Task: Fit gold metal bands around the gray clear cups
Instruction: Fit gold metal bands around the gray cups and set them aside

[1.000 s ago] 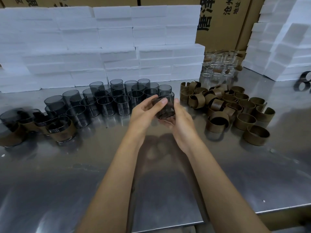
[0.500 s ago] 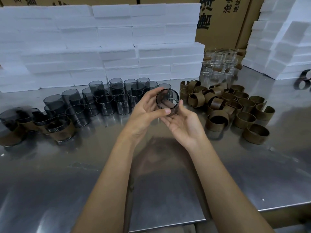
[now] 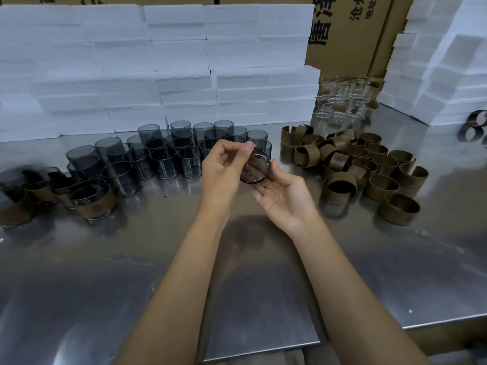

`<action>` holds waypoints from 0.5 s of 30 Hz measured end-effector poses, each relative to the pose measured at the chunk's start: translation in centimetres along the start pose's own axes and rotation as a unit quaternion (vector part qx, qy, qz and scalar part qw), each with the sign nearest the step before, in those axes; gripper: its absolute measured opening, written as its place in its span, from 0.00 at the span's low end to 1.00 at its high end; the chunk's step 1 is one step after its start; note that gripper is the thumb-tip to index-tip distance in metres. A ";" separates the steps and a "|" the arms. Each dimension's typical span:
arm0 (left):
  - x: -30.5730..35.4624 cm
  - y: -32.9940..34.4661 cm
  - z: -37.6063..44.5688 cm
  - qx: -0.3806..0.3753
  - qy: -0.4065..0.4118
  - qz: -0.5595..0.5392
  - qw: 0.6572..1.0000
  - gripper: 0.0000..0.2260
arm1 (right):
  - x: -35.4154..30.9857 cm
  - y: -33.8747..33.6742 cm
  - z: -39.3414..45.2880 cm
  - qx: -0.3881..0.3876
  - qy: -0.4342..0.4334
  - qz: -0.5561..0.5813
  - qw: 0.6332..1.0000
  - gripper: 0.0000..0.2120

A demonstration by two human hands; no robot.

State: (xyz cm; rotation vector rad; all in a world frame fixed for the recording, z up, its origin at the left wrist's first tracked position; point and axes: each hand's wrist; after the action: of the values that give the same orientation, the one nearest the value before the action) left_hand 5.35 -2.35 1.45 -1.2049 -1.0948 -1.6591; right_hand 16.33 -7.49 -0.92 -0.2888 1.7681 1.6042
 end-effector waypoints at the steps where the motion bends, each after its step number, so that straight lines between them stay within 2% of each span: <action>1: -0.1 -0.1 0.1 -0.012 -0.003 -0.003 1.000 0.01 | 0.0 -0.1 0.0 0.001 -0.002 0.006 1.000 0.21; 9: -0.1 -0.9 0.5 -0.159 -0.035 0.010 0.987 0.13 | -0.5 -0.9 0.4 0.011 -0.030 0.060 0.998 0.18; 15: 0.0 -1.1 0.1 -0.231 -0.045 0.056 0.970 0.23 | -0.7 -1.0 0.4 0.020 -0.047 0.080 0.995 0.22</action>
State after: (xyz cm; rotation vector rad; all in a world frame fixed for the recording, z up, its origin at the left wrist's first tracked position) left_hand 4.41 -1.90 1.30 -1.6161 -0.6908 -1.8434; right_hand 17.57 -7.56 -1.29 -0.0520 1.7858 1.6635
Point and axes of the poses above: each hand's wrist, its own z-axis towards the middle knuckle, its own y-axis out of the palm, x = y × z, and after that the axes turned 11 degrees about -y, right-handed
